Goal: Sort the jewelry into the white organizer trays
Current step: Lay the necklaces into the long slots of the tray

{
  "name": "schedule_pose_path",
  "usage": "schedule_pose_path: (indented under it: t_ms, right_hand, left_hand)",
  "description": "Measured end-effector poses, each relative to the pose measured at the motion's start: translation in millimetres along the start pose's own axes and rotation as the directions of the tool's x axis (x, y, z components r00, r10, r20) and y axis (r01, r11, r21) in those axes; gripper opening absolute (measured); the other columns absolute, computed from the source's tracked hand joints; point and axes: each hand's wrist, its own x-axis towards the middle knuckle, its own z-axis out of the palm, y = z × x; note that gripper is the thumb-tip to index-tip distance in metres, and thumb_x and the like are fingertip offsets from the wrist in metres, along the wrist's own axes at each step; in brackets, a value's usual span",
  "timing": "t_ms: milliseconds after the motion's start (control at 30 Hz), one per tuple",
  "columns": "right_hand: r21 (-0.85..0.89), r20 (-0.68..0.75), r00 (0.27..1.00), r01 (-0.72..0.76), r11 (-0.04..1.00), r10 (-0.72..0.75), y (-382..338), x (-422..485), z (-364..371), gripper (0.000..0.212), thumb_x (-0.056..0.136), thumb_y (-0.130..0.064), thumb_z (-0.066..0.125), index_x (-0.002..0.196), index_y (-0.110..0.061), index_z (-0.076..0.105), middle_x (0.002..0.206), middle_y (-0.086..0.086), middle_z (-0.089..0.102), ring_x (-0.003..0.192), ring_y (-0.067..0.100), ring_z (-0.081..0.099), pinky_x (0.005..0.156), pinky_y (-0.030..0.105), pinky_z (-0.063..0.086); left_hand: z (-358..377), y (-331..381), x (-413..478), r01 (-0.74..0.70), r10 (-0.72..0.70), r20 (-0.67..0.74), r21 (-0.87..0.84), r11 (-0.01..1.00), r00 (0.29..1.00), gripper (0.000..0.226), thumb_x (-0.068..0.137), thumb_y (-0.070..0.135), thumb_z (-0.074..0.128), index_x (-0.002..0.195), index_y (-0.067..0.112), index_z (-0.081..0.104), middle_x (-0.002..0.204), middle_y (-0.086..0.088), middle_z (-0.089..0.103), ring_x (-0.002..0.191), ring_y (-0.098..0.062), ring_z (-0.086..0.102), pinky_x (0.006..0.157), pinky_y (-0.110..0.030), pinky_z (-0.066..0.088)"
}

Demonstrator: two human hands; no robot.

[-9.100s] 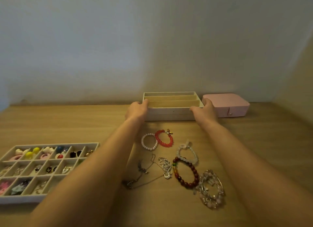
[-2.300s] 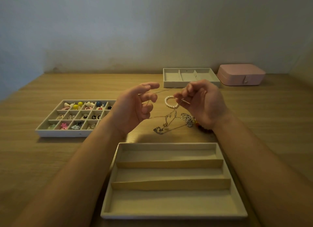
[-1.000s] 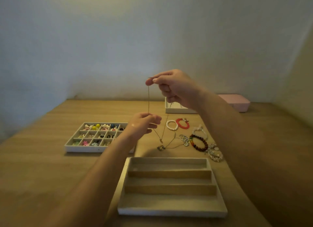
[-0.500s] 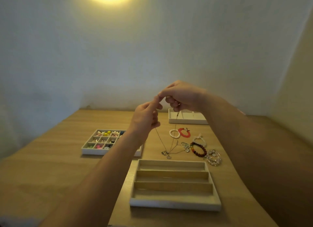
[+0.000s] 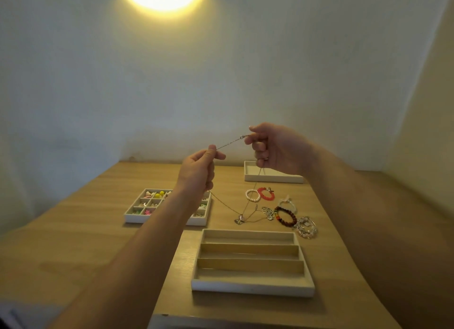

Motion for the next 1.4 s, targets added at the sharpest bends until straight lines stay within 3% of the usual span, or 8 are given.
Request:
schedule_pose_path:
  t_ms: [167, 367, 667, 833, 1033, 1133, 1267, 1400]
  right_hand:
    - [0.016, 0.012, 0.999, 0.031, 0.999, -0.031, -1.5, -1.4, 8.8, 0.023, 0.101, -0.022, 0.049, 0.094, -0.008, 0.067, 0.062, -0.005, 0.034, 0.055, 0.011, 0.03, 0.058, 0.029, 0.031]
    - [-0.014, 0.038, 0.998, 0.045, 0.999, -0.045, -2.8, -0.8, 15.4, 0.029, 0.104, -0.028, 0.046, 0.099, -0.008, 0.067, 0.062, -0.005, 0.031, 0.054, 0.011, 0.03, 0.056, 0.027, 0.033]
    - [-0.085, 0.032, 0.999, 0.014, 0.996, -0.011, 1.8, -1.2, 10.1, 0.047, 0.107, -0.038, 0.041, 0.108, 0.001, 0.066, 0.062, -0.002, 0.042, 0.054, 0.011, 0.036, 0.056, 0.028, 0.036]
    - [-0.118, -0.053, 0.998, -0.03, 0.993, 0.024, 15.1, 0.6, 8.9, 0.047, 0.107, -0.041, 0.04, 0.08, -0.009, 0.061, 0.058, -0.001, 0.044, 0.054, 0.013, 0.038, 0.057, 0.03, 0.036]
    - [0.039, -0.046, 0.995, 0.088, 0.995, -0.086, 38.9, -2.1, -4.7, 0.03, 0.1, -0.036, 0.055, 0.078, -0.016, 0.05, 0.069, -0.001, 0.049, 0.065, 0.015, 0.05, 0.068, 0.032, 0.045]
    - [0.011, -0.048, 0.983, 0.178, 0.984, -0.178, 56.5, -4.2, -9.4, 0.024, 0.093, -0.028, 0.066, 0.1, -0.008, 0.057, 0.095, 0.005, 0.066, 0.096, 0.021, 0.067, 0.095, 0.038, 0.053]
    - [-0.079, 0.036, 0.993, 0.111, 0.991, -0.108, 77.8, -5.1, -6.7, 0.04, 0.079, -0.035, 0.081, 0.092, -0.011, 0.051, 0.123, 0.014, 0.069, 0.118, 0.022, 0.066, 0.109, 0.04, 0.043]
    - [-0.202, 0.066, 0.998, 0.025, 0.979, -0.012, 106.5, 4.1, 1.3, 0.038, 0.083, -0.019, 0.082, 0.098, -0.01, 0.048, 0.097, 0.011, 0.07, 0.103, 0.023, 0.072, 0.114, 0.045, 0.043]
  left_hand:
    - [9.6, 5.3, -8.1, 0.172, -0.174, 0.032, 0.051, 0.984, 0.984, 0.028, 0.103, 0.03, 0.048, 0.095, 0.011, 0.067, 0.059, 0.001, 0.057, 0.052, -0.014, 0.048, 0.046, -0.024, 0.042]
    - [23.6, 19.4, -8.0, 0.222, -0.213, 0.139, -0.052, 0.974, 0.967, 0.041, 0.103, 0.046, 0.042, 0.107, 0.014, 0.067, 0.09, -0.006, 0.075, 0.084, -0.021, 0.07, 0.087, -0.039, 0.051]
    - [34.1, 39.3, 1.9, -0.048, 0.012, 0.085, 0.437, 0.898, 0.996, 0.038, 0.098, 0.051, 0.053, 0.085, 0.016, 0.064, 0.063, 0.004, 0.05, 0.057, -0.011, 0.042, 0.056, -0.027, 0.033]
    - [36.7, 40.5, 9.5, -0.169, 0.148, 0.086, 0.623, 0.764, 0.985, 0.036, 0.098, 0.037, 0.056, 0.069, 0.015, 0.06, 0.068, -0.005, 0.05, 0.063, -0.017, 0.043, 0.062, -0.033, 0.036]
    - [23.1, 43.7, 18.2, 0.053, -0.055, 0.019, 0.119, 0.992, 0.998, 0.03, 0.097, 0.037, 0.06, 0.072, 0.02, 0.057, 0.055, 0.009, 0.043, 0.049, -0.01, 0.032, 0.043, -0.021, 0.026]
    - [14.1, 44.1, 23.4, 0.106, -0.102, 0.037, -0.113, 0.988, 0.994, 0.03, 0.097, 0.035, 0.06, 0.071, 0.023, 0.054, 0.054, 0.01, 0.039, 0.051, -0.008, 0.026, 0.046, -0.021, 0.018]
    - [11.8, 44.3, 24.6, 0.147, -0.128, 0.1, -0.217, 0.965, 0.987, 0.03, 0.098, 0.039, 0.058, 0.072, 0.025, 0.053, 0.056, 0.011, 0.038, 0.051, -0.007, 0.026, 0.046, -0.02, 0.016]
    - [20.2, 47.8, 23.8, 0.152, -0.117, 0.158, -0.236, 0.96, 0.981, 0.029, 0.098, 0.041, 0.059, 0.075, 0.025, 0.054, 0.057, 0.011, 0.042, 0.049, -0.005, 0.03, 0.044, -0.018, 0.02]
